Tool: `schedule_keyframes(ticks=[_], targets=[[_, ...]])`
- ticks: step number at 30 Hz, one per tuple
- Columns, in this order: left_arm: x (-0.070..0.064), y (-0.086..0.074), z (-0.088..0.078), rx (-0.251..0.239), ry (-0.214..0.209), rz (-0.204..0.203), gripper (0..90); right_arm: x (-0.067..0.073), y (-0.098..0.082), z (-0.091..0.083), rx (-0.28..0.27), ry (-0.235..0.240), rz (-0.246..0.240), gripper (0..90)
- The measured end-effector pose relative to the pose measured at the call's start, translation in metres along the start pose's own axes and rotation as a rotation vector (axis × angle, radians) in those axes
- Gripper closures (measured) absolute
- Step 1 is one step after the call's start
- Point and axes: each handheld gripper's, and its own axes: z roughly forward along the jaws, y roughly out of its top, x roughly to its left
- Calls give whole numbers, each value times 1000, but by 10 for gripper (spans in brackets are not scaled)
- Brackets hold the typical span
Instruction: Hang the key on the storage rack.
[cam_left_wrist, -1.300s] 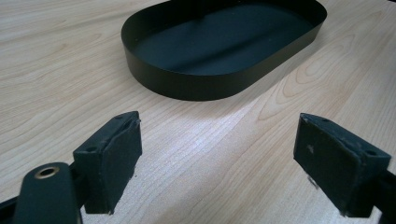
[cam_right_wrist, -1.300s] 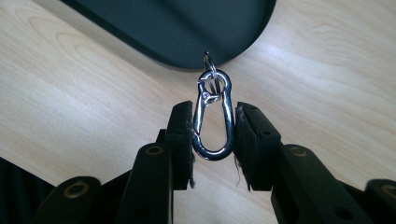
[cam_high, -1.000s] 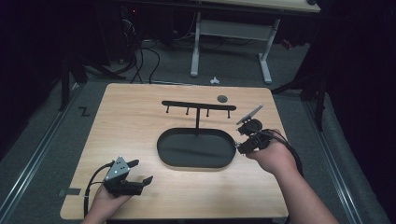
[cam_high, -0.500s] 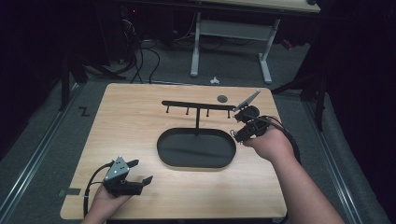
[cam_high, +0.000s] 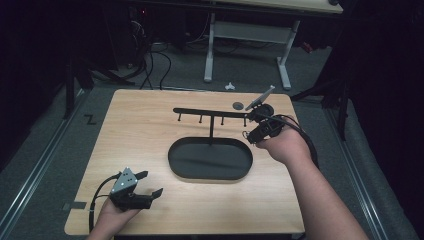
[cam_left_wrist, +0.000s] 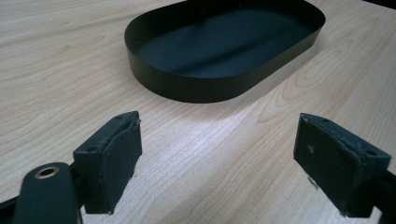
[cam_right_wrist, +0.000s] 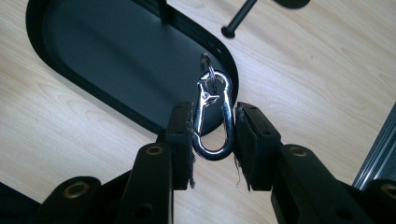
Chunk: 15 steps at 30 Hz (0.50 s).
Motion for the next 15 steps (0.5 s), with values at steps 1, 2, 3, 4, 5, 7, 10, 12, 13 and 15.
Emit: schedule_keyframes(ticks=[1, 2, 3, 4, 5, 7, 10, 12, 13, 15], targets=[[0, 0, 0, 2, -1, 0, 157, 0, 1, -1, -5, 3, 3, 683], [0, 0, 0, 2, -2, 1, 157, 0, 3, -1, -8, 2, -1, 683], [0, 0, 0, 0, -2, 1, 157, 1, 4, -2, -6, 1, 4, 683], [0, 0, 0, 0, -2, 1, 157, 1, 6, -3, -13, 3, 1, 683], [0, 0, 0, 0, -1, 0, 157, 1, 6, -3, -17, 6, 6, 683], [0, 0, -1, -2, -1, -2, 157, 1, 9, -5, -24, 3, 3, 683], [0, 0, -1, -4, -1, -3, 157, 0, 12, -7, -25, -4, 3, 683], [0, 0, 0, -2, -1, -2, 157, -1, 13, -8, -25, -10, 15, 683], [0, 0, 0, -1, -1, -3, 157, -2, 14, -7, -26, -11, 13, 683], [0, 0, 0, -1, -1, -2, 157, -4, 15, -7, -29, -13, 20, 683]])
